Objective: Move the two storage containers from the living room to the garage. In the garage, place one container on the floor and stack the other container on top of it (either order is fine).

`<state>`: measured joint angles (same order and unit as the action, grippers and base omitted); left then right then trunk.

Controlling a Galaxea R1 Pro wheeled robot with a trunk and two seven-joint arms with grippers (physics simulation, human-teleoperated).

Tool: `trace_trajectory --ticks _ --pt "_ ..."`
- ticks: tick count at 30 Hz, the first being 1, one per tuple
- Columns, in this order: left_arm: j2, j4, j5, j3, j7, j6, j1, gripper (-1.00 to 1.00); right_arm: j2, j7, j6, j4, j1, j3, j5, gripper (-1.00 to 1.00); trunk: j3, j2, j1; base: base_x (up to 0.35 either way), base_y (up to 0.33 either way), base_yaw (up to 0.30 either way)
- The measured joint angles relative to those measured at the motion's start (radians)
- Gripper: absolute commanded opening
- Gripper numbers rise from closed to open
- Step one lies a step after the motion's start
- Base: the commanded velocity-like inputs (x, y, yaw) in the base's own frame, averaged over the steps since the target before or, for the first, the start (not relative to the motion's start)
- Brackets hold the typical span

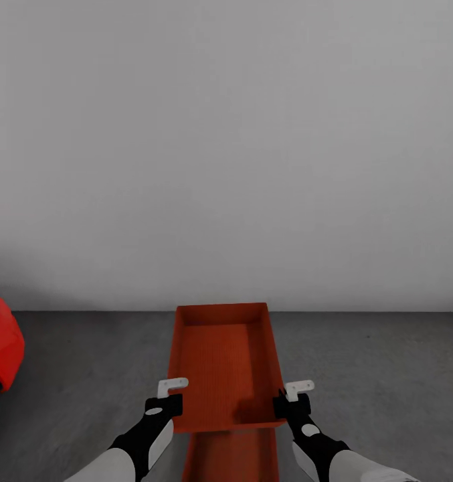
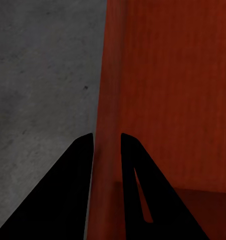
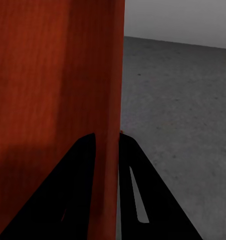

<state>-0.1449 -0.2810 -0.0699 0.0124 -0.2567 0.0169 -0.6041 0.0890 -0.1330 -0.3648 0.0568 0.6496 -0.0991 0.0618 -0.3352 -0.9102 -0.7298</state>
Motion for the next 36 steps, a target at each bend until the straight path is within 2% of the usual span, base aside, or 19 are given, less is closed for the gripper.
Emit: trace_trajectory --ticks 12,29,36 --pt "0.000 0.002 0.000 -0.001 0.001 -0.002 0.000 -1.00 0.000 0.000 -0.001 0.000 0.000 -0.003 -0.002 -1.00 0.000 0.000 0.000 0.000 0.000 0.000" --pt "0.000 -0.001 0.000 0.001 0.000 0.003 0.000 -1.00 0.000 0.000 0.001 0.000 0.000 0.001 0.000 -1.00 -0.026 0.000 0.000 0.000 0.000 -0.001" --pt "0.000 -0.001 0.000 0.001 0.000 0.002 0.000 -1.00 0.000 0.000 0.000 0.000 0.000 0.001 0.000 -1.00 -0.036 0.000 0.000 0.000 0.000 -0.119"
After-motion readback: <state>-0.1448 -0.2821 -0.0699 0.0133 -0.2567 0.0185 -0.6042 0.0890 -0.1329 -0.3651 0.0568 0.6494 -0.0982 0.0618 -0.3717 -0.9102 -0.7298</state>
